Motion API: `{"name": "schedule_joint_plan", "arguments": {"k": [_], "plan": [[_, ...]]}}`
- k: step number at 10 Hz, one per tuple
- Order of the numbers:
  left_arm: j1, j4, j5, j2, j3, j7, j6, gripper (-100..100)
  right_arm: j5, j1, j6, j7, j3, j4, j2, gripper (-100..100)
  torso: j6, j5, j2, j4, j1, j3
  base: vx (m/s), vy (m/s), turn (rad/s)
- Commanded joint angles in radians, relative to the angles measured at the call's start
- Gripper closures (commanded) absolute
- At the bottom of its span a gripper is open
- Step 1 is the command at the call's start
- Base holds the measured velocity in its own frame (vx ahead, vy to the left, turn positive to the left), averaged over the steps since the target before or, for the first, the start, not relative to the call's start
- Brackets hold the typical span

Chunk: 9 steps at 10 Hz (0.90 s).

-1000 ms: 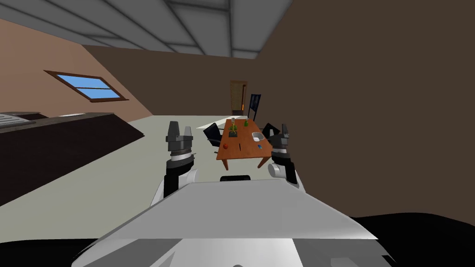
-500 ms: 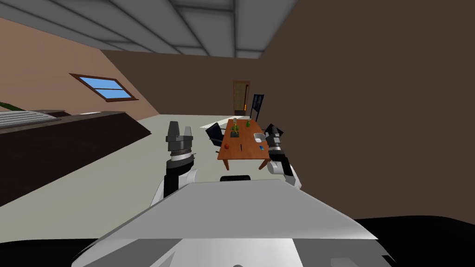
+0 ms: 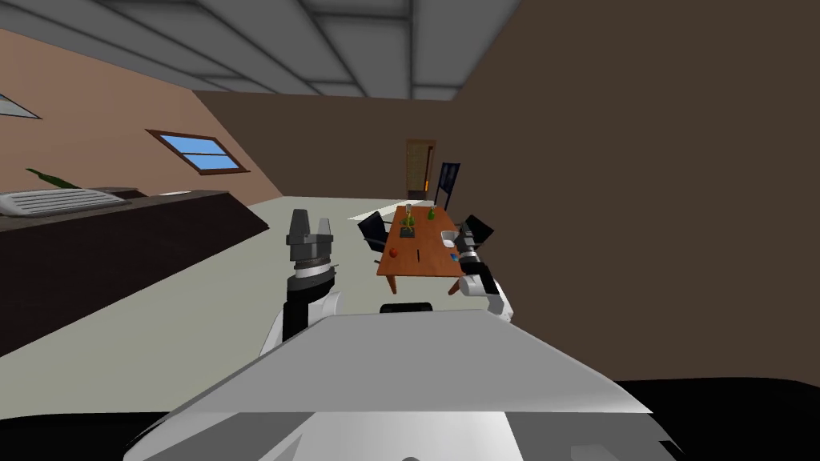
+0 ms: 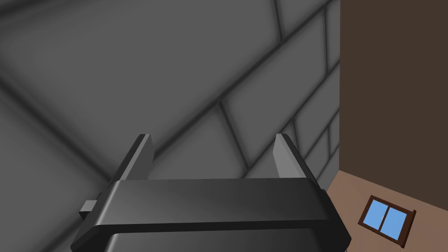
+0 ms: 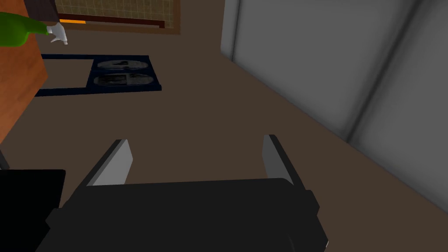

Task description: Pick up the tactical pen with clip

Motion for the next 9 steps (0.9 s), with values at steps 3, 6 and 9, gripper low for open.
{"name": "schedule_joint_plan", "arguments": {"k": [3, 6, 9], "plan": [[0.0, 0.0, 0.0, 0.0, 0.0, 0.0, 0.0, 0, -0.013, -0.048, 0.098, 0.064, 0.011, 0.073, -0.005, -100, 0.0, 0.0, 0.0, 0.0, 0.0, 0.0, 0.012, 0.0, 0.086], [0.0, 0.0, 0.0, 0.0, 0.0, 0.0, 0.0, 0, -0.019, -0.072, 0.161, 0.095, 0.017, 0.113, -0.008, -100, 0.0, 0.0, 0.0, 0.0, 0.0, 0.0, 0.012, 0.0, 0.074], [0.0, 0.0, 0.0, 0.0, 0.0, 0.0, 0.0, 0, -0.031, -0.125, 0.244, 0.158, 0.031, 0.198, -0.016, -100, 0.0, 0.0, 0.0, 0.0, 0.0, 0.0, 0.01, 0.002, 0.086]]}}
